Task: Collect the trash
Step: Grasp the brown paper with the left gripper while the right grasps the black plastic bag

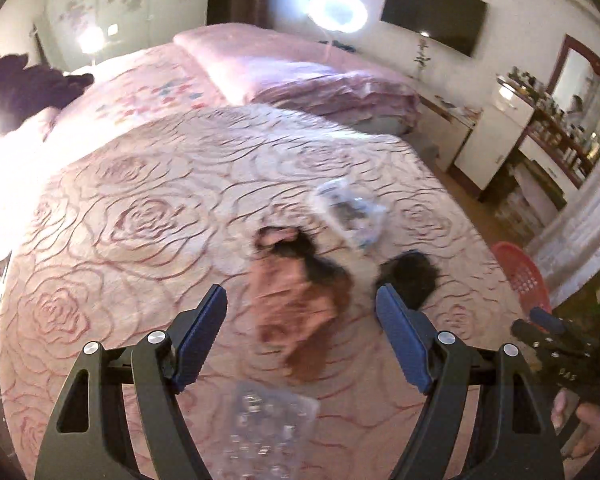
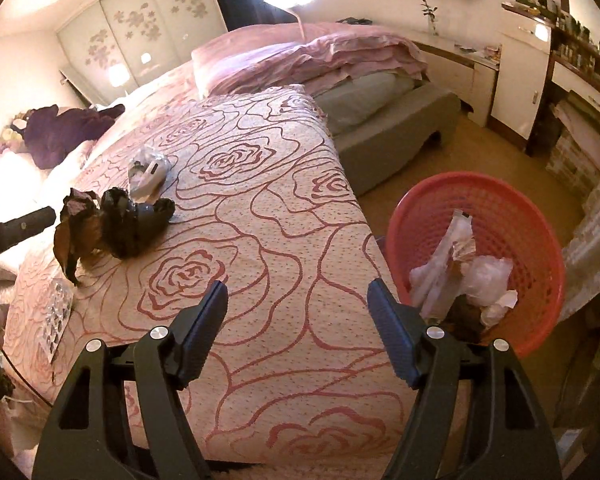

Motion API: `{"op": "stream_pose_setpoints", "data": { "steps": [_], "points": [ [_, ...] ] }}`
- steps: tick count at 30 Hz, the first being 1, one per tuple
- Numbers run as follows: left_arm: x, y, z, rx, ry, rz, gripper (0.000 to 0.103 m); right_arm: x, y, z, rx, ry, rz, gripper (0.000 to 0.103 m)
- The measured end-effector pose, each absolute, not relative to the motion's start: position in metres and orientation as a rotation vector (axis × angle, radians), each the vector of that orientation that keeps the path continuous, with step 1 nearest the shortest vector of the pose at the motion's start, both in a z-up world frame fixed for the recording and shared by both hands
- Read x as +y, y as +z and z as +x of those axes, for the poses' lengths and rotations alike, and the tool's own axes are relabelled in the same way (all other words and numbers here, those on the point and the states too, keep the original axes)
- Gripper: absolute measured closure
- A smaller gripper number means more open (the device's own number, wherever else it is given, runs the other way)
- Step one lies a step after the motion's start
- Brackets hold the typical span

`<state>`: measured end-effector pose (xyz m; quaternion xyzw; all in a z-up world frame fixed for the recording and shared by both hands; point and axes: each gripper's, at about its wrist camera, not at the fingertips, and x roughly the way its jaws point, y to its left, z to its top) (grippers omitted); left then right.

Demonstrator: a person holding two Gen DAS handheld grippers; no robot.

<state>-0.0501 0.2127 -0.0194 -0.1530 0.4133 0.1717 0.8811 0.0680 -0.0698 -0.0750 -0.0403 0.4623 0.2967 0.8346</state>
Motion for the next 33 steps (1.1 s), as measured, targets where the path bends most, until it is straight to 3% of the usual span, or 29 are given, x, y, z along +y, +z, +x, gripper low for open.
{"op": "stream_pose_setpoints", "data": {
  "steps": [13,16,18,33],
  "points": [
    [0.231,-0.054,-0.027,0.931,0.304,-0.395,0.03,-0.049,-0.072,0.066,0.983,0.648,-0.13,0.033],
    [0.233,-0.058,-0.025,0.943,0.295,-0.402,0.05,-0.045,-0.073,0.066,0.992,0.652,-0.135,0.033],
    [0.235,-0.059,-0.025,0.939,0.294,-0.412,0.053,-0.04,-0.073,0.066,0.997,0.657,-0.14,0.033],
    [0.251,-0.017,-0.057,0.796,0.325,-0.45,0.055,0.046,-0.065,0.062,0.963,0.823,-0.256,0.032]
  ]
}}
